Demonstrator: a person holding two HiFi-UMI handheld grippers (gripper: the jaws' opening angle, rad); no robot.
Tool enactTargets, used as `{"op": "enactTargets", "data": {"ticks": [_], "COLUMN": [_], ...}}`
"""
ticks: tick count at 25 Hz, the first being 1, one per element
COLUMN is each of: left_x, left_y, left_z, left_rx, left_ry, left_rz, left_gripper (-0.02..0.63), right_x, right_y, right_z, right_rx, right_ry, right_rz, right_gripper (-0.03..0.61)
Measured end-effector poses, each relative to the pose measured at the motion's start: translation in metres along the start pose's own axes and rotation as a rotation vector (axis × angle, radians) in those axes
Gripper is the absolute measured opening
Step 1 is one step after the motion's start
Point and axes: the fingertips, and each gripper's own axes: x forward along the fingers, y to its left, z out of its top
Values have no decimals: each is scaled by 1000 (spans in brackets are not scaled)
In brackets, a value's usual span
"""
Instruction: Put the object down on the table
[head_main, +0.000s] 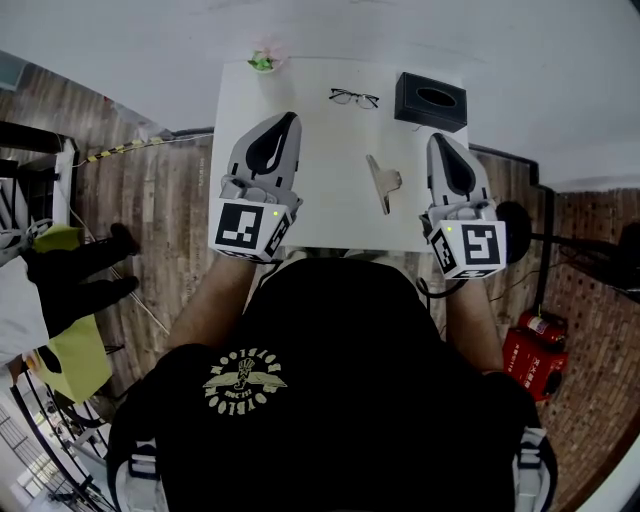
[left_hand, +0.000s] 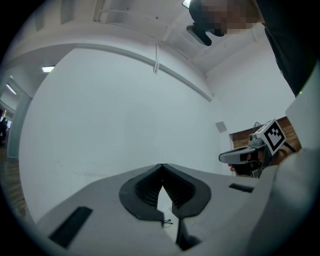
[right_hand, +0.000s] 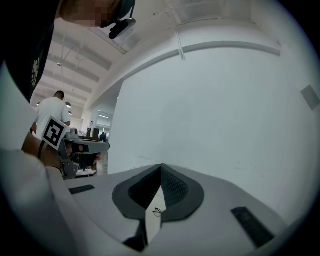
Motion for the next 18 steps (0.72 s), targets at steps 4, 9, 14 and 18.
{"op": "enactTargets", "data": {"ticks": [4,9,14,18], "left_x": [-3,-5,-8,-9], "left_y": [-8,-17,-29,-38], "left_z": [2,5,4,1], "left_rx": [-4,-5,2,7], "left_ry": [4,1,14,23], "left_rz": [9,24,36,49], "left_gripper": [6,6,6,6], "right_x": [-7,-14,-22,-27], "right_y": [2,-3,-8,-14], "right_z": [10,4,-4,-10], "right_rx": [-21,-27,-11,-4], "right_ry": [-23,-21,-11,-4], "right_rz": [20,29,50,56], "right_gripper": [0,0,-2,0]}}
